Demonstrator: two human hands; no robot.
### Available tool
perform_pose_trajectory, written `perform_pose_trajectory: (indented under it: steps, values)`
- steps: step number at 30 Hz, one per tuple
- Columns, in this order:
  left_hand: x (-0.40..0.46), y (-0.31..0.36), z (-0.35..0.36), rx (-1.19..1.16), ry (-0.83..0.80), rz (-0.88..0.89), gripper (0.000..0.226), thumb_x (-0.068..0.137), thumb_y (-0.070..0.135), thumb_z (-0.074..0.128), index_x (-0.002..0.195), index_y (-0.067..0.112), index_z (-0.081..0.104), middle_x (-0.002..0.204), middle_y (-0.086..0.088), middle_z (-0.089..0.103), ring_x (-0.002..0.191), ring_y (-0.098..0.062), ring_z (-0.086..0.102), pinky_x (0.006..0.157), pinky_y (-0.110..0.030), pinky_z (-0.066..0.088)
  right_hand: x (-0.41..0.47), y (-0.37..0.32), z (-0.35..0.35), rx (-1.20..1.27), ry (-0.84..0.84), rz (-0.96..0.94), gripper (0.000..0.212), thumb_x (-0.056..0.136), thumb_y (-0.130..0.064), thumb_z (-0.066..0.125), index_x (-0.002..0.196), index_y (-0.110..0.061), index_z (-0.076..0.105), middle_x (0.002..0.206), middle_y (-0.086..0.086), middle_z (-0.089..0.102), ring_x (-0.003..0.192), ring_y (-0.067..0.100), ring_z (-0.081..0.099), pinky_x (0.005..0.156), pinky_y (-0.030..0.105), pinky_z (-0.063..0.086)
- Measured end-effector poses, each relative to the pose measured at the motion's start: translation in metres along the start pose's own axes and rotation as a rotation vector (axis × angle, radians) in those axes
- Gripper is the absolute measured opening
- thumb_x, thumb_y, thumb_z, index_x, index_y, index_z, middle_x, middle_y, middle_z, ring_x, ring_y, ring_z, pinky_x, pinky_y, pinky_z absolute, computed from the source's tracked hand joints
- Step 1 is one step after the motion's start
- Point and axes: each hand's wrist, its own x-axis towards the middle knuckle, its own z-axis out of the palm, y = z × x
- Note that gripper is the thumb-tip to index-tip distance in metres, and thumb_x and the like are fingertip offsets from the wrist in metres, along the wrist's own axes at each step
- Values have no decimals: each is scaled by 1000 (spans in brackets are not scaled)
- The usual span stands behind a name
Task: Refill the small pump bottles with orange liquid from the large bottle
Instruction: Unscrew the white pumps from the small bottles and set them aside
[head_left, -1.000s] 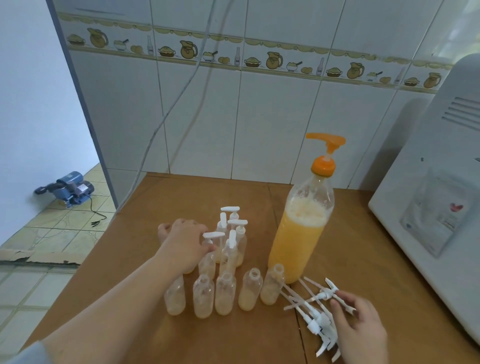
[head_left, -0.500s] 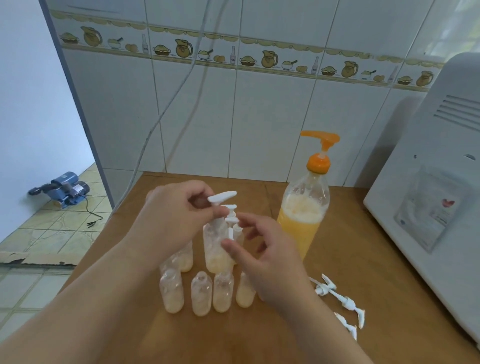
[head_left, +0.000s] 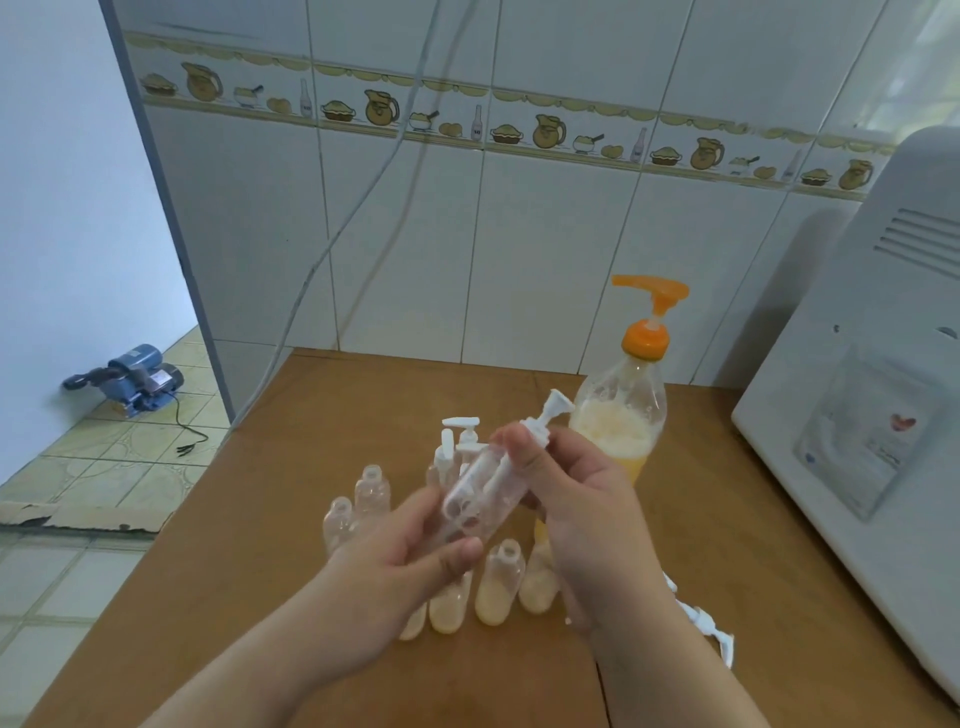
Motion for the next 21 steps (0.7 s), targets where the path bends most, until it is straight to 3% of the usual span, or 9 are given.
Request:
perform_pose_trajectory:
  steps: [2,4,5,8,12,15,17,21]
  values:
    - [-4,1,3,-255,-120,-43,39,79,53,63,107,26,63,84,-3,62,78,-19,58,78,-34,49,-1,-3,-4,30,-40,48,49,64,-45,66,91,-4,70,84,15,65,78,20,60,71,23,52]
    - [-7,6,0,-520,-224,-84,45,80,45,67,107,9,64,80,-12,58,73,-22,55,70,-32,48,-1,-7,-9,89,-93,96,45,65,-41,66,97,-10,72,93,7,70,90,22,62,88,32,50]
    - [-8,8,-1,-544,-236,-84,43,80,44,69,104,8,65,79,-13,58,72,-22,55,68,-30,48,1,-9,-12,103,-100,98,41,67,-36,66,101,-13,71,99,7,71,96,24,63,96,37,48]
    - [-5,9,-3,-443,-195,-108,35,76,48,65,99,21,70,80,-7,62,72,-16,58,67,-23,47,3,-14,-18,66,-32,76,49,65,-20,67,114,-20,64,102,15,69,99,23,66,102,42,44]
    - [-4,7,-1,-442,-203,-110,42,80,47,65,107,14,67,80,-8,60,74,-20,55,72,-30,43,0,-20,-15,90,-80,102,60,63,-20,68,122,-21,55,95,8,74,95,16,69,99,36,45]
    - [-5,9,-3,-510,-132,-51,48,78,52,65,108,14,67,78,-9,60,71,-18,56,67,-24,47,3,-18,-27,52,-37,93,59,71,-14,69,126,-25,51,99,5,73,100,17,67,107,46,36]
    - [-5,8,-5,-402,-101,-24,52,73,59,63,105,18,67,78,-5,61,72,-16,56,68,-23,47,3,-18,-30,76,-1,108,66,69,-16,72,130,-24,49,97,6,74,97,17,67,107,47,36]
    - [-1,9,-3,-175,-116,13,39,76,59,55,91,25,67,75,3,61,72,-11,57,65,-18,45,0,-18,-24,41,-32,92,70,55,-24,77,122,-27,55,103,24,67,96,21,68,103,39,41]
